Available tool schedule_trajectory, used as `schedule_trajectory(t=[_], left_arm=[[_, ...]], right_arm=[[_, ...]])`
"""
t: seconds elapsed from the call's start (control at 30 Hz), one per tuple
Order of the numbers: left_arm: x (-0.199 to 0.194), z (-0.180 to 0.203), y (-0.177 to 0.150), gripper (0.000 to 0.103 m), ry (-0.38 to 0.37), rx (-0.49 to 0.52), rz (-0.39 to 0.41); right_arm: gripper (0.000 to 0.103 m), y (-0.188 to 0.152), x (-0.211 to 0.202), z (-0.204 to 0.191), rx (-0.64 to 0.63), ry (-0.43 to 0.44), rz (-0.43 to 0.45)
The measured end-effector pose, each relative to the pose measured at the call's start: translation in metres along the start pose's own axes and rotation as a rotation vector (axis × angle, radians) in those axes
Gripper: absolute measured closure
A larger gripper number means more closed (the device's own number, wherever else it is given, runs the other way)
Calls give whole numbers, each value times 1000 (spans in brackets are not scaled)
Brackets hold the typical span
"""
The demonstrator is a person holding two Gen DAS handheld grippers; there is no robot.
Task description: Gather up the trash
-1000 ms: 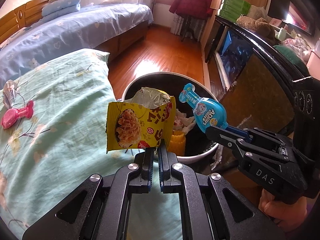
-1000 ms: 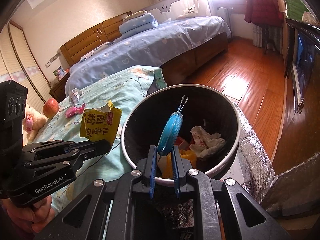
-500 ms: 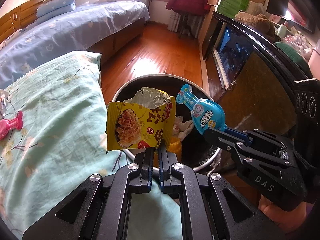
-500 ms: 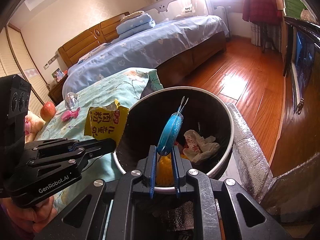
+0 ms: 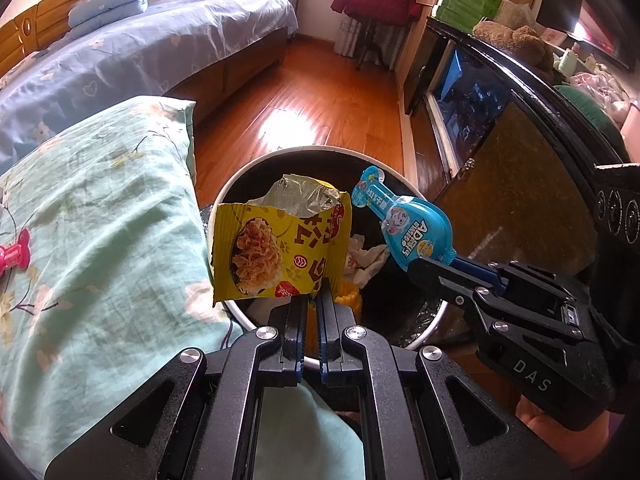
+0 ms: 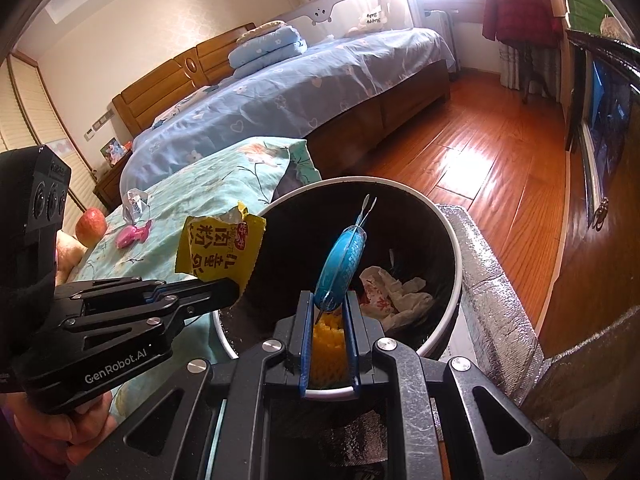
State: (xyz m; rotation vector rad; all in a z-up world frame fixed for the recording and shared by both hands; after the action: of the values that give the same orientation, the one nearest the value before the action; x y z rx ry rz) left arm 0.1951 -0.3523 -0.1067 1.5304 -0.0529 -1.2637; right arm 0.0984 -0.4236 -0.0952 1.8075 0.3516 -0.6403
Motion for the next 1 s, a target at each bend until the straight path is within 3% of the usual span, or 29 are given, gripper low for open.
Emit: schedule_trajectory(t=[0.83,0.9,0.97,1.0], left_arm=[[0,-2,4,96,20,-11,11],[-2,-4,4,90,24,-17,14],[-6,-5,5,67,32,-22,26],[-9,-7,5,64,38,-24,37]], right_arm=[[88,10,6,6,4,-13,-2],[84,11,6,8,22,-10,-8],[84,11,6,10,32,-14,-5],[83,11,5,10,35,-12,-6]])
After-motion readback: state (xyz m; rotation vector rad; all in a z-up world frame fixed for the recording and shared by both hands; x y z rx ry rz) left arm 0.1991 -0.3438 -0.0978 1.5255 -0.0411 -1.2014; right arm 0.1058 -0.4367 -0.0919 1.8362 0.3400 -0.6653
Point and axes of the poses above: each gripper's, at about its wrist camera, not at the fingertips, and x roughly the way its jaws point, z to its right, y to its top, the point moved 5 cm from there along x, roughly the way its jaws point, and after that the axes turned 13 degrees about z, right-handed, at the moved point
